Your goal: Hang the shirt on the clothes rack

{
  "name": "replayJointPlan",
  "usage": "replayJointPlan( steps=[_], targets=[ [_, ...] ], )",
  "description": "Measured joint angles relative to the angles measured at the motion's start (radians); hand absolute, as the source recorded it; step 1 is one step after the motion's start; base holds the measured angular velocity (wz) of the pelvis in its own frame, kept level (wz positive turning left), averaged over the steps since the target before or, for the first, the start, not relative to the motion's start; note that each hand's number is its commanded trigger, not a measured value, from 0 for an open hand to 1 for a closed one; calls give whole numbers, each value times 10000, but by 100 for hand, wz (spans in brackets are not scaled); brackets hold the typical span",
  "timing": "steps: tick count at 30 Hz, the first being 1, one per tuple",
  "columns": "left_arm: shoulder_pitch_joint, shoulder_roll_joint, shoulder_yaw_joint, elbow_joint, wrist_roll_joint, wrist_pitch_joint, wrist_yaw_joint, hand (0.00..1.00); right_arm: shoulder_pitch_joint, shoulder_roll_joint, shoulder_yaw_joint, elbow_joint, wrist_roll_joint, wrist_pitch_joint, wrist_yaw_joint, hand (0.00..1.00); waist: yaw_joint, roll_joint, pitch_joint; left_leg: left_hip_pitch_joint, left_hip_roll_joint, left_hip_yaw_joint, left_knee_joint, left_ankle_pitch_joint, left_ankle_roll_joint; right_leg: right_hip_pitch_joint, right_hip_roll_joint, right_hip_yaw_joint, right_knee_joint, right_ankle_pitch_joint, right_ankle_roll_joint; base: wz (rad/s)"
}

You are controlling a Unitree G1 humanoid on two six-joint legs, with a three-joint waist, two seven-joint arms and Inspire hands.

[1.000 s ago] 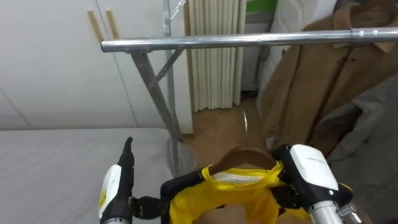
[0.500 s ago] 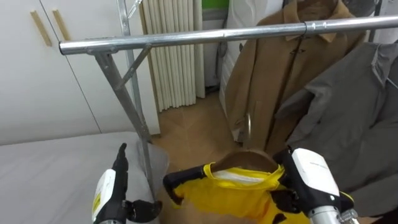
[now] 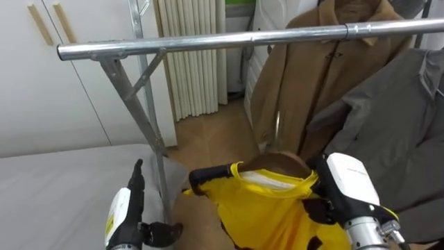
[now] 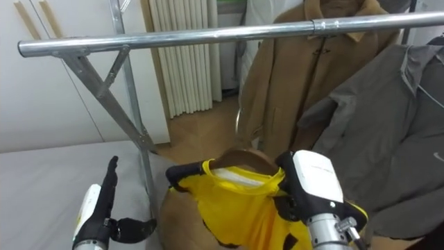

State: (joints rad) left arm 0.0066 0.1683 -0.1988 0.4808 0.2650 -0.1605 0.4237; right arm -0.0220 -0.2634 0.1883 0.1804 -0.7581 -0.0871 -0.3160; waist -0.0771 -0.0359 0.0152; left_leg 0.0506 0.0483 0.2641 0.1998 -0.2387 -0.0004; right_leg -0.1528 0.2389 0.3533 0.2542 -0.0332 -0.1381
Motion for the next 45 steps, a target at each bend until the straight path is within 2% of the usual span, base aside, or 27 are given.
replayJointPlan(
  steps=[5, 11, 15, 18, 21, 24, 27, 31, 35, 37, 38, 42, 45],
  targets=[
    [111, 41, 16, 45, 9, 0, -18, 0, -34, 3, -81, -44, -14, -1, -14, 100, 161, -74, -4, 93, 37, -65, -13, 1, -5, 165, -24, -108, -147, -21, 2, 8],
    [113, 36, 25, 98, 15, -5, -38, 0, -578, -26, -160, -66, 25, 0, -14, 100, 297, -206, -25, 81, 80, -196, -15, 16, -38, 175, -77, -473, -153, -61, -91, 16],
    [113, 0, 49, 0, 33, -10, -86, 0, -1085, -312, -174, -762, 12, -6, -13, 100, 362, -214, -32, 153, 77, -552, -8, 51, -96, 344, -95, -606, -178, -103, -177, 15],
    [102, -3, 57, -1, 37, -15, -243, 0, -1249, -341, -300, -1108, 23, -247, -13, 100, 368, -214, -33, 259, 89, -789, -7, 62, -115, 497, -101, -747, -194, -143, -249, 14],
    [102, -15, 76, -6, 24, -82, -264, 0, -1255, -386, -399, -1235, -14, -305, -13, 100, 516, -219, -30, 289, 96, -797, -4, 84, -149, 547, -104, -770, -179, -185, -303, 4],
    [102, -11, 100, -51, 19, -148, -370, 0, -1264, -643, -460, -1235, 1, -308, -13, 100, 599, -254, -21, 230, 97, -886, -2, 108, -186, 514, -104, -808, -169, -205, -313, 5],
    [103, 13, 235, -51, 25, -292, -475, 0, -1462, -889, -479, -1328, 2, -309, -13, 100, 620, -395, 39, 184, 106, -886, 18, 128, -215, 466, -104, -850, -131, -219, -332, 2],
    [101, 14, 301, -50, -37, -349, -631, 0, -1799, -1059, -514, -1802, 37, -313, -138, 100, 704, -498, 34, 190, 128, -904, 45, 129, -217, 481, -98, -884, -145, -216, -360, 0],
    [94, 23, 270, -62, -404, -409, -639, 0, -2111, -1059, -345, -1972, 114, -358, -233, 100, 835, -515, 32, 202, 106, -1385, 7, 136, -231, 495, -97, -948, -137, -208, -375, 5],
    [114, 46, 157, -81, -373, -409, -704, 0, -2152, -1058, -330, -1976, 412, -361, -188, 100, 935, -559, 36, 298, 127, -1373, -149, 145, -247, 504, -97, -1070, -138, -261, -282, 13],
    [129, 67, 123, -84, -373, -409, -828, 0, -2168, -1052, -331, -1977, 674, -340, -102, 100, 1064, -577, 39, 321, 133, -1344, -171, 148, -251, 500, -98, -1100, -131, -355, -117, 7],
    [177, 87, 91, -93, -370, -408, -1115, 0, -2320, -1045, -341, -1975, 1973, -217, 366, 100, 1109, -577, 45, 386, 158, -1301, -170, 157, -268, 482, -175, -1382, -165, -556, 196, 16],
    [183, 79, 94, -94, -375, -409, -1118, 0, -2462, -1038, -346, -1973, 2853, -210, 674, 100, 1173, -558, 58, 471, 125, -1308, -170, 160, -274, 629, -211, -1399, -161, -630, 148, 10]
  ],
)
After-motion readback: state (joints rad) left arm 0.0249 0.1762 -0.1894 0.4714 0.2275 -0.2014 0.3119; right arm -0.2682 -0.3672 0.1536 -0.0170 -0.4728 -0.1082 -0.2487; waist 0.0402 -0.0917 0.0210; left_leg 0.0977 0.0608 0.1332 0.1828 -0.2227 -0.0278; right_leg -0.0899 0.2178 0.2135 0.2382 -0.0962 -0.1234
